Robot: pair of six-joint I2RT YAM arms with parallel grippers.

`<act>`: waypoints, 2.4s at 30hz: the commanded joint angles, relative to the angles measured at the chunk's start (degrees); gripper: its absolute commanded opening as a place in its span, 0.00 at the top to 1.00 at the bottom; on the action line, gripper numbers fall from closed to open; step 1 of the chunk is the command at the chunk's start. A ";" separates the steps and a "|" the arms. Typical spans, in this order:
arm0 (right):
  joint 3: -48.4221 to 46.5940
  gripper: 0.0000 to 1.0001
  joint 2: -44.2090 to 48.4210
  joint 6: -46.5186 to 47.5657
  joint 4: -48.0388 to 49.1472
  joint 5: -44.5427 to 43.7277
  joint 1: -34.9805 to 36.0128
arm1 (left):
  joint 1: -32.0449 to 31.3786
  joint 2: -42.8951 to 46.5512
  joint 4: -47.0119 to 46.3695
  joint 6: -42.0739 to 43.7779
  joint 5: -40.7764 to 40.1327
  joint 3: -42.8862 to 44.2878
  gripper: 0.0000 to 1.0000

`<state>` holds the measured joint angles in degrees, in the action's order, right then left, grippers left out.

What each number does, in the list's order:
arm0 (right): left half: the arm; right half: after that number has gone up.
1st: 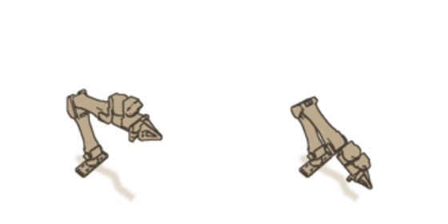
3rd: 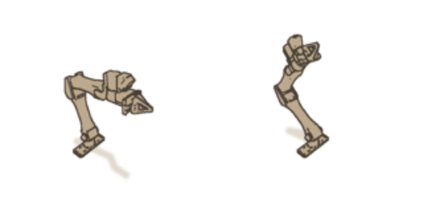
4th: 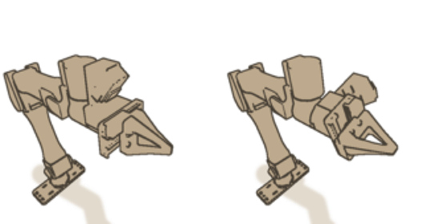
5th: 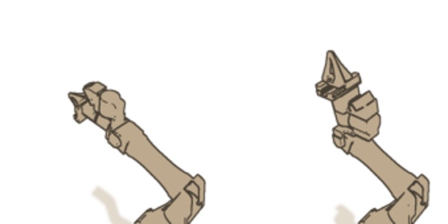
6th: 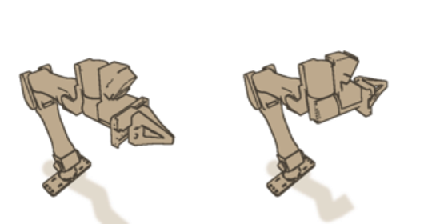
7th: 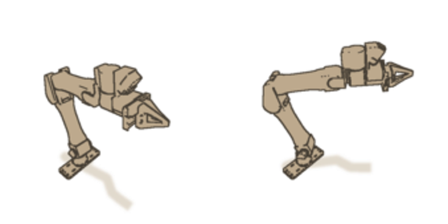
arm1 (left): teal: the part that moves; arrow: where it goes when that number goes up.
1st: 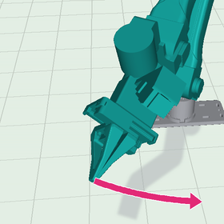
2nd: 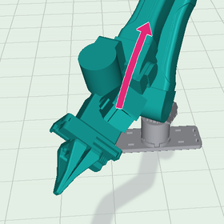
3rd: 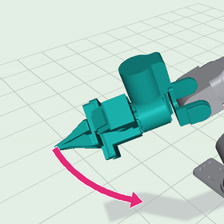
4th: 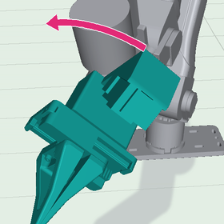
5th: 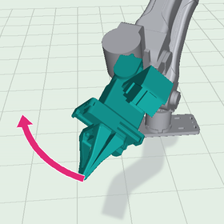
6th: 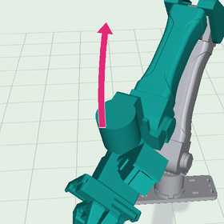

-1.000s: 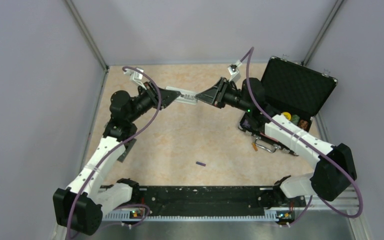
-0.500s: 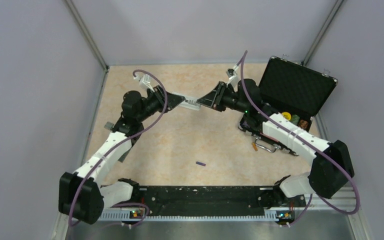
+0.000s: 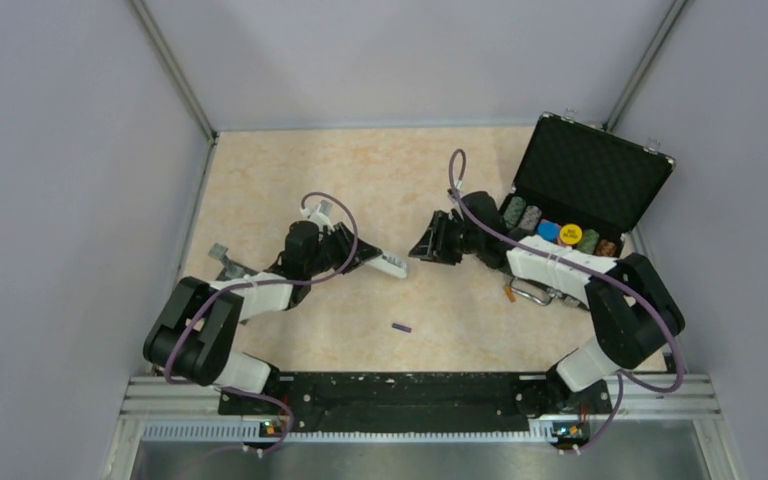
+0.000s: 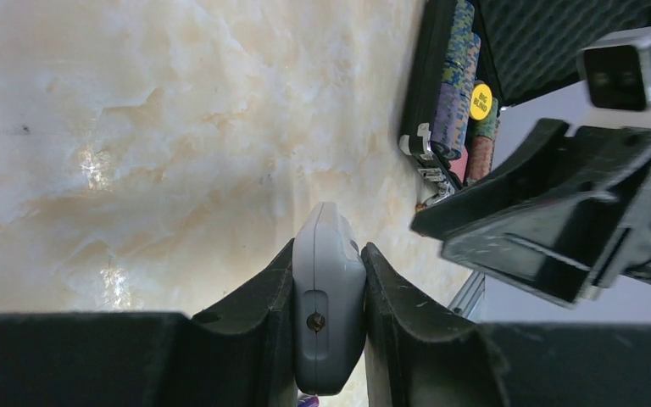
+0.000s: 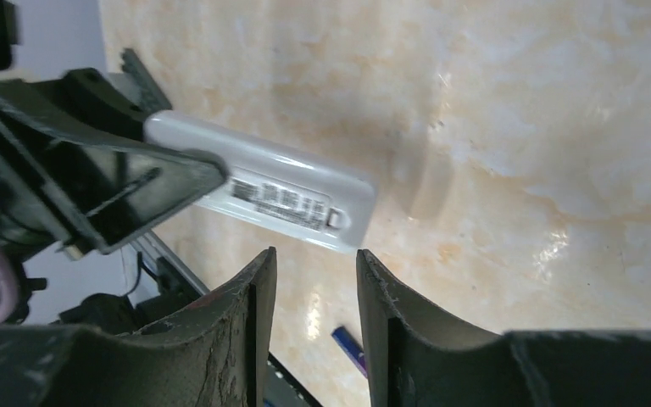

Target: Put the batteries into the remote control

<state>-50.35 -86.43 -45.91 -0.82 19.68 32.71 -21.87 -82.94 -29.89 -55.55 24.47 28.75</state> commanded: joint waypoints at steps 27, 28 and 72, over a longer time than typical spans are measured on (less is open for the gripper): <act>8.47 0.68 -13.48 -6.84 28.03 9.59 1.83 | -2.90 -2.10 -6.91 10.65 -11.68 -8.81 1.00; 8.35 0.68 -13.85 -7.01 28.26 9.70 1.83 | -2.90 -2.14 -6.30 10.42 -11.80 -8.62 1.00; 5.28 0.62 -21.77 -16.00 23.60 5.96 4.37 | -3.07 -5.91 -6.07 8.34 -11.43 -9.02 1.00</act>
<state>-44.10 -104.66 -61.56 26.70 29.21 34.13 -24.38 -85.91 -41.45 -51.05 16.47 21.96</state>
